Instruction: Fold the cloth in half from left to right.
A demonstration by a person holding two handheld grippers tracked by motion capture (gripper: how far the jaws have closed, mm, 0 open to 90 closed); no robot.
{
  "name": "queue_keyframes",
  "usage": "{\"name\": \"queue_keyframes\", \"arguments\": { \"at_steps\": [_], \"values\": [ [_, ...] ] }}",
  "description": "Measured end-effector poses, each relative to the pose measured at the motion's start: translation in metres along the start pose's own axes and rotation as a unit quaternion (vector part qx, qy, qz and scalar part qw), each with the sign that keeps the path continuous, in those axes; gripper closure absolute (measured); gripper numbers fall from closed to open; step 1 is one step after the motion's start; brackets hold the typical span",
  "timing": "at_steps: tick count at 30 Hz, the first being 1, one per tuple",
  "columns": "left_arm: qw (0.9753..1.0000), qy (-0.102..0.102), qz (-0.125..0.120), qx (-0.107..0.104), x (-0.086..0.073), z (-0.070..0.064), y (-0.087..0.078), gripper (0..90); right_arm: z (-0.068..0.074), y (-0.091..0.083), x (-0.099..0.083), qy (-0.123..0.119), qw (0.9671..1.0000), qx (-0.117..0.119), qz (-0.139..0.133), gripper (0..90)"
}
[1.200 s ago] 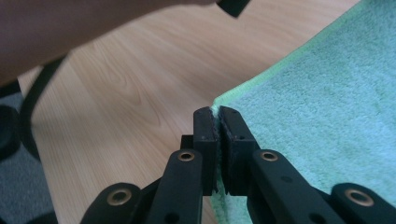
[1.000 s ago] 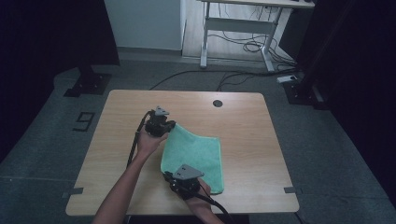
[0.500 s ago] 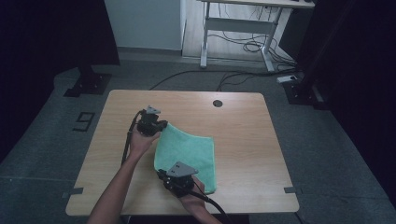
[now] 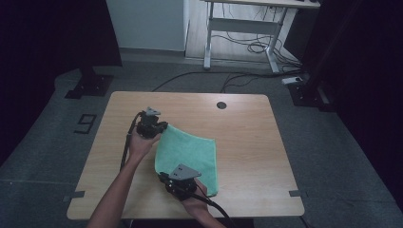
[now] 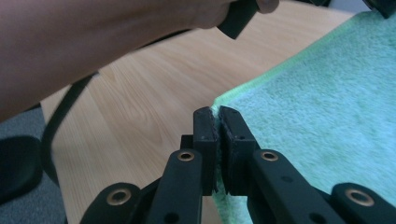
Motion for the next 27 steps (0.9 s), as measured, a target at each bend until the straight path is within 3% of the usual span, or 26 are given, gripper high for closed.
{"name": "queue_keyframes", "arguments": {
  "at_steps": [4, 7, 11, 19, 27],
  "values": [
    [0.9999, 0.004, -0.007, 0.007, 0.006, 0.006, -0.013, 86.1, 0.012, 0.004, 0.016, -0.005, 0.9998, 0.011, -0.017, 85.3],
    [0.9999, 0.007, -0.006, 0.008, 0.006, 0.004, -0.013, 86.1, 0.017, 0.004, 0.016, -0.013, 0.9998, 0.011, -0.014, 84.9],
    [0.9999, 0.013, 0.008, 0.005, 0.003, -0.004, 0.0, 86.1, 0.014, 0.002, 0.01, -0.005, 0.9999, 0.005, -0.012, 84.8],
    [0.9994, 0.008, 0.035, 0.001, -0.002, -0.014, 0.028, 85.8, 0.003, -0.007, 0.0, 0.017, 0.9998, 0.0, -0.013, 84.6],
    [0.999, 0.018, 0.041, -0.006, 0.003, -0.029, 0.042, 85.6, -0.008, -0.021, -0.011, 0.029, 0.9993, -0.013, -0.017, 84.7]
  ]
}}
Point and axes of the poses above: each handheld gripper's, and its own axes: y roughly forward along the jaws, x roughly out of its top, z roughly to its left, the point moved 5 cm from there along y, roughly forward along the jaws
